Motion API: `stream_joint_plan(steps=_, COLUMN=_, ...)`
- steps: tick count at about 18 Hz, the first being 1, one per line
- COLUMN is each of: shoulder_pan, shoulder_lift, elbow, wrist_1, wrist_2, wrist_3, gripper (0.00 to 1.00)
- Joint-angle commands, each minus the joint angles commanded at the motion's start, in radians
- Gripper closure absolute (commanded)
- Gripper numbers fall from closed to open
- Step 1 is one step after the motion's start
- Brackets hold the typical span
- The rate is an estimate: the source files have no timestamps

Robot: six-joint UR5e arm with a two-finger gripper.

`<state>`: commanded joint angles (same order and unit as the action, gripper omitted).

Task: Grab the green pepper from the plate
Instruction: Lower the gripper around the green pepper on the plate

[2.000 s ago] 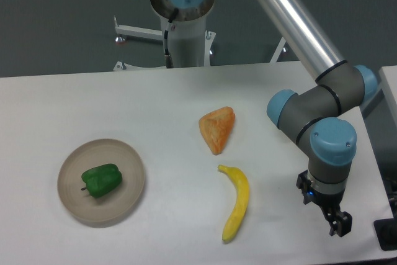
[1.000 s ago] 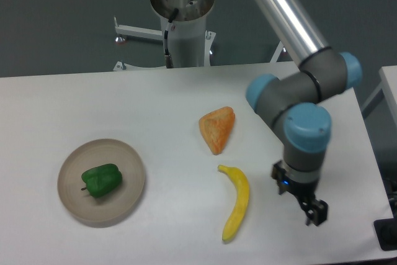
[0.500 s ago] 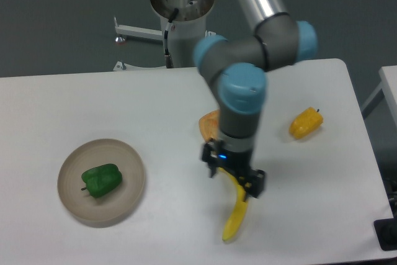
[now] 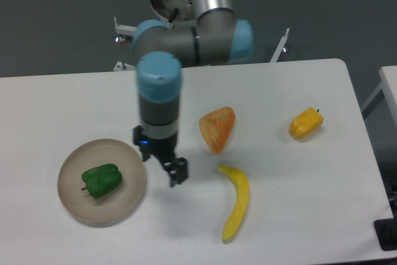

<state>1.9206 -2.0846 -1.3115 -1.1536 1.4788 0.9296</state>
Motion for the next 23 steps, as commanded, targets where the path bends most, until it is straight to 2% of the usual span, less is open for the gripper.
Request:
stream_joint_plan(steps=7, shoulder_pan=-0.052, shoulder_lift=-0.038, elbow=-0.012, wrist_1=0.009, wrist_2=-0.002, wrist_3=0.000, gripper=0.00)
stream_joint_plan(steps=11, shoulder_pan=-0.081, shoulder_lift=-0.058, elbow=-0.028, wrist_1=0.049, wrist_2=0.000, wrist_3=-0.023, gripper=0.00)
stream_joint_plan(steps=23, shoulder_pan=-0.101, shoulder_lift=-0.077, elbow=-0.038, wrist_1=0.054, wrist_2=0.000, wrist_3=-0.063, gripper=0.00)
